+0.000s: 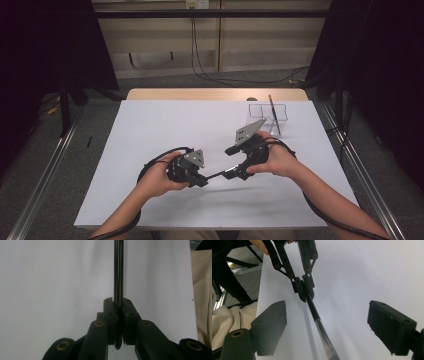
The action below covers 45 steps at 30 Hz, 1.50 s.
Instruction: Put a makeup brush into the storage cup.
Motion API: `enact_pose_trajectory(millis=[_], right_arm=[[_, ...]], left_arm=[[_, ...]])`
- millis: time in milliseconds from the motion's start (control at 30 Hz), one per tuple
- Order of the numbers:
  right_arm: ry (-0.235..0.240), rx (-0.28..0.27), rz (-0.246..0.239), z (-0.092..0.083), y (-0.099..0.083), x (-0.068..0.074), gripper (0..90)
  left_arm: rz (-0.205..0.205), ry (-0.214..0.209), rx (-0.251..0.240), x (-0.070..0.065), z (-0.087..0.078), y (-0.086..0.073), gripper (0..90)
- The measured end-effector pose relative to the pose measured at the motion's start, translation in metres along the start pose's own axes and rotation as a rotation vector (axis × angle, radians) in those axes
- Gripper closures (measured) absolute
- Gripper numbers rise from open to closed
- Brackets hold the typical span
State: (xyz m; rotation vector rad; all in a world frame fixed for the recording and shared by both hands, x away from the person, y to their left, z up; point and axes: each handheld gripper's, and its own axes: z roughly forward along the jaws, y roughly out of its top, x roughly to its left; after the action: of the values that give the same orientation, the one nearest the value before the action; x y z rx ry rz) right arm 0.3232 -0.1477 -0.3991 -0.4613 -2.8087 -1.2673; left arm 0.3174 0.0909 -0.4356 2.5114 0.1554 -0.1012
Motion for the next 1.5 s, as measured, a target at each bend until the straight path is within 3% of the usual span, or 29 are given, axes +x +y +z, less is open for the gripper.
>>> enact_pose_trajectory(millis=[567,900,1233,1500], right_arm=[[-0.027,-0.153,0.078,-0.006,-0.016,-0.007,14.3],[-0.049,-0.291,0.112,-0.008,-0.021,-0.007,13.9],[-0.050,-0.371,0.133,-0.012,-0.023,-0.007,13.4],[-0.062,-0.375,0.134,-0.014,-0.024,-0.007,13.0]], left_arm=[[-0.039,0.013,-0.064,0.002,-0.007,-0.010,84.1],[-0.048,0.013,-0.086,0.002,-0.007,-0.012,84.1],[-0.060,0.015,-0.115,0.002,-0.007,-0.014,84.1],[-0.086,0.024,-0.165,0.003,-0.007,-0.018,84.1]])
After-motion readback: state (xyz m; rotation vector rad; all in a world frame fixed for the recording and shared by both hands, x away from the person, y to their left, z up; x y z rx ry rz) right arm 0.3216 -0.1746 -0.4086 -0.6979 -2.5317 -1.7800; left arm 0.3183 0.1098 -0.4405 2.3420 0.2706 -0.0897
